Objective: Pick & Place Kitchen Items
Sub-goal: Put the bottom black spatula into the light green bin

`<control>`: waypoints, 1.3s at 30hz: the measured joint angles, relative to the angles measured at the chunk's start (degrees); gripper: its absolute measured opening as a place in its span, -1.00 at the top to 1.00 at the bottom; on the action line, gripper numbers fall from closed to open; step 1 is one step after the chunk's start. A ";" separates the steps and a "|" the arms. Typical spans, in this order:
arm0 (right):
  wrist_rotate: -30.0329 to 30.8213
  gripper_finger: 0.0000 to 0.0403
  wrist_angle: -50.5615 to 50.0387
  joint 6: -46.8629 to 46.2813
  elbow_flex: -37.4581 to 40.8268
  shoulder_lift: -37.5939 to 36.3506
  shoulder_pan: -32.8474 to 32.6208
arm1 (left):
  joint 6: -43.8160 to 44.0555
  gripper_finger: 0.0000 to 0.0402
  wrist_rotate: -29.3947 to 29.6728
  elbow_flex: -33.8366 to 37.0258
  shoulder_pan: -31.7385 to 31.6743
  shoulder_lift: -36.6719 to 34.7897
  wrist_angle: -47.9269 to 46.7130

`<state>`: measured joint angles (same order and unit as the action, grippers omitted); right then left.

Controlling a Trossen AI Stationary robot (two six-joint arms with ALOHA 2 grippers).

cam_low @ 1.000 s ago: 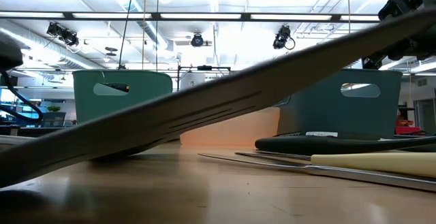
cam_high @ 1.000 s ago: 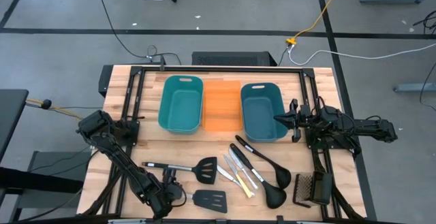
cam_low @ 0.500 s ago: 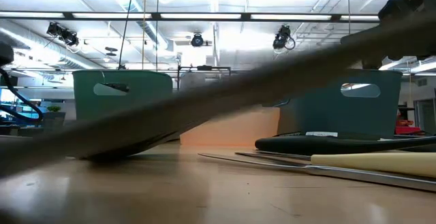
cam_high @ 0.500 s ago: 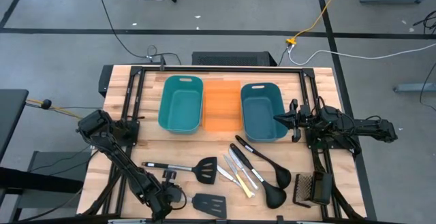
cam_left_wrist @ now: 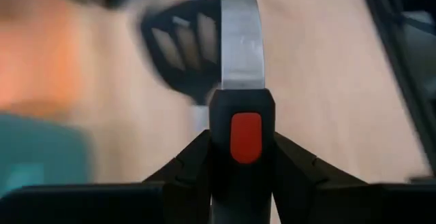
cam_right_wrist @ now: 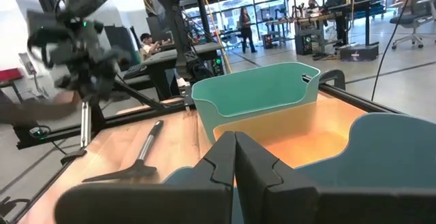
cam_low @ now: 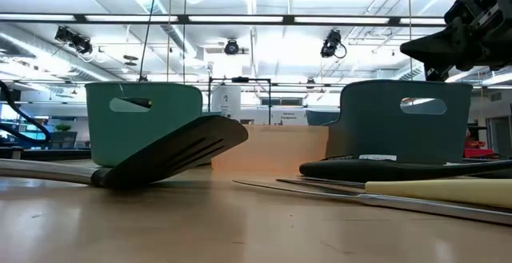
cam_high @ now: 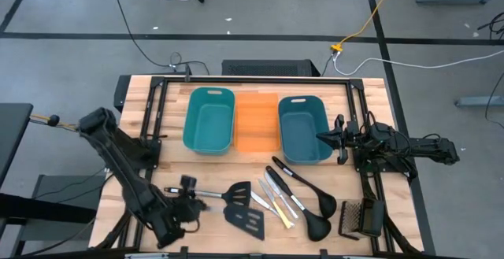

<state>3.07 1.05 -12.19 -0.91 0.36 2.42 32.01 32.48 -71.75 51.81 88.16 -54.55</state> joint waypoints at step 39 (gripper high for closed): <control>5.07 0.94 0.84 1.24 0.02 0.31 0.00 | -2.33 0.43 7.13 10.68 -15.20 -53.27 -14.76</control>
<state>8.14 1.89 -10.94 -0.89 0.67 2.42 29.68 39.61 -61.07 36.62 34.88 -69.31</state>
